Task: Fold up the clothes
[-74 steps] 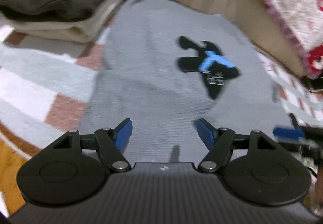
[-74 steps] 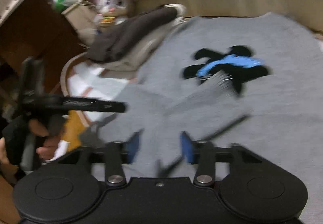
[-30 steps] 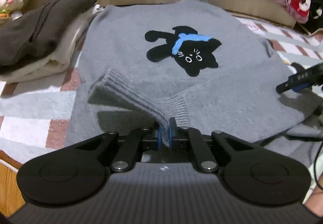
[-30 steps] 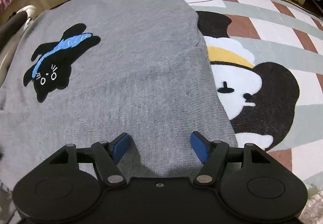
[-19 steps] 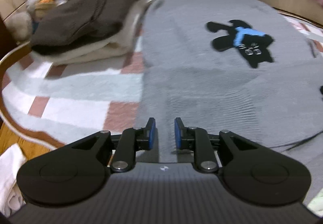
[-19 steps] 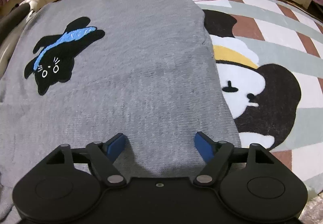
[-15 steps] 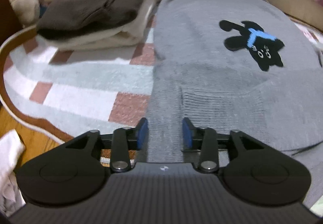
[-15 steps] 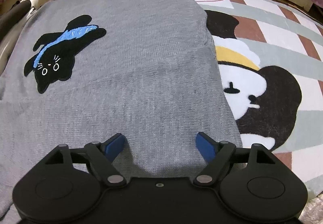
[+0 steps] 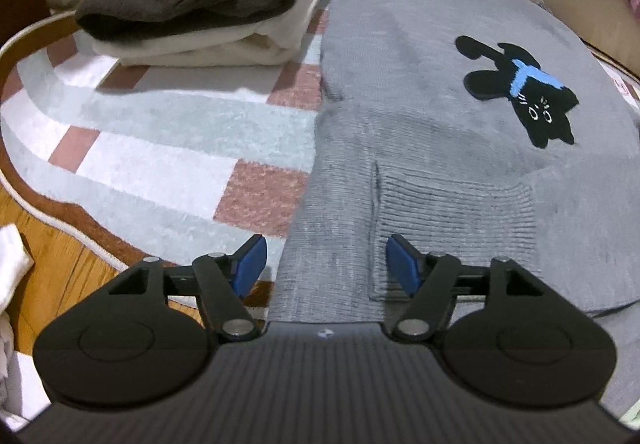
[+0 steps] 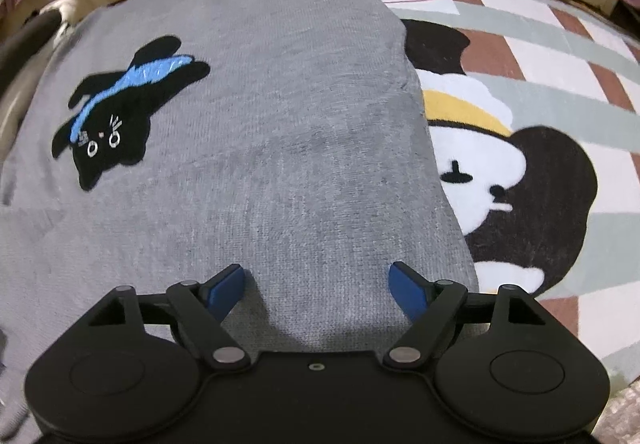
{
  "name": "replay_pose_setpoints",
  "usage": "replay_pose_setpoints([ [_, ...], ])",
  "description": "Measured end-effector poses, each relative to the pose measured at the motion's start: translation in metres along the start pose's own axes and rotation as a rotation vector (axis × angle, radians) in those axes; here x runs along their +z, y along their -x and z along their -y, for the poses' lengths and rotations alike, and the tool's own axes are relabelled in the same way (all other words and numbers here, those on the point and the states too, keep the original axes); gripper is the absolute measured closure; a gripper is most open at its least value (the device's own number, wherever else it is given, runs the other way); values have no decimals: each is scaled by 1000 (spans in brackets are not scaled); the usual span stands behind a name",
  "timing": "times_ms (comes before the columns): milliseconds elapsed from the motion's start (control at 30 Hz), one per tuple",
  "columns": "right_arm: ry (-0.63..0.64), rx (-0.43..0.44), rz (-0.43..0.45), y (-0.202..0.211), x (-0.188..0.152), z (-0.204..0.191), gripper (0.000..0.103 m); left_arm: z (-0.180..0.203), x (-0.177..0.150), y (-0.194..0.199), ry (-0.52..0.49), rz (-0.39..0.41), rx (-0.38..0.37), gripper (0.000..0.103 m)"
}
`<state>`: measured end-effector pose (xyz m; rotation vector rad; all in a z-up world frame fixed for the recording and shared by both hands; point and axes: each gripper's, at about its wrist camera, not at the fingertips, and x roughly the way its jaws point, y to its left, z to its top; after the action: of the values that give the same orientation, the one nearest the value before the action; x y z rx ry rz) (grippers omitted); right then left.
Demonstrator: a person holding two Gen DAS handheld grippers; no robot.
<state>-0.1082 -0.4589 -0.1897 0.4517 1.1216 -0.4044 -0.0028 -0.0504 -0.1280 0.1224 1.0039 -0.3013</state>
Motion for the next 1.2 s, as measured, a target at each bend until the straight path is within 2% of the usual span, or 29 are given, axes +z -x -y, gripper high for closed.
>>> replay_pose_setpoints([
  [200,22,-25,-8,0,-1,-7,20,-3,0,-2,17,-11,-9,35],
  [300,-4,-1,6,7,2,-3,20,-3,9,4,8,22,-44,35],
  [400,-80,112,-5,11,14,6,20,4,30,6,-42,47,-52,35],
  [467,-45,164,11,18,29,1,20,10,50,4,-81,62,-51,35],
  [533,10,222,68,29,48,-4,20,14,73,0,-91,98,-70,33],
  [633,77,321,179,46,75,-8,24,15,108,-16,-116,138,-39,32],
  [667,102,344,211,48,83,-8,34,18,118,-21,-145,140,-38,33],
  [733,152,392,275,53,100,-9,59,26,138,-31,-191,147,-50,43],
  [767,181,412,294,54,109,-11,83,31,147,-36,-210,151,-54,67],
  [800,216,423,305,52,119,-13,100,35,158,-43,-234,144,-54,100],
  [900,343,405,365,42,150,-24,100,50,187,-69,-296,148,-12,102],
  [967,393,347,378,27,174,-31,99,55,208,-91,-291,157,13,98],
  [1000,412,310,381,18,186,-34,95,56,218,-103,-277,156,25,96],
  [1033,430,274,383,8,198,-38,90,55,228,-117,-260,151,42,93],
  [1100,458,204,378,-11,221,-43,81,53,244,-138,-244,156,91,73],
  [1133,459,176,362,-23,233,-44,77,52,251,-147,-240,160,103,71],
  [1200,433,147,340,-43,255,-41,72,49,263,-159,-235,168,81,69],
])
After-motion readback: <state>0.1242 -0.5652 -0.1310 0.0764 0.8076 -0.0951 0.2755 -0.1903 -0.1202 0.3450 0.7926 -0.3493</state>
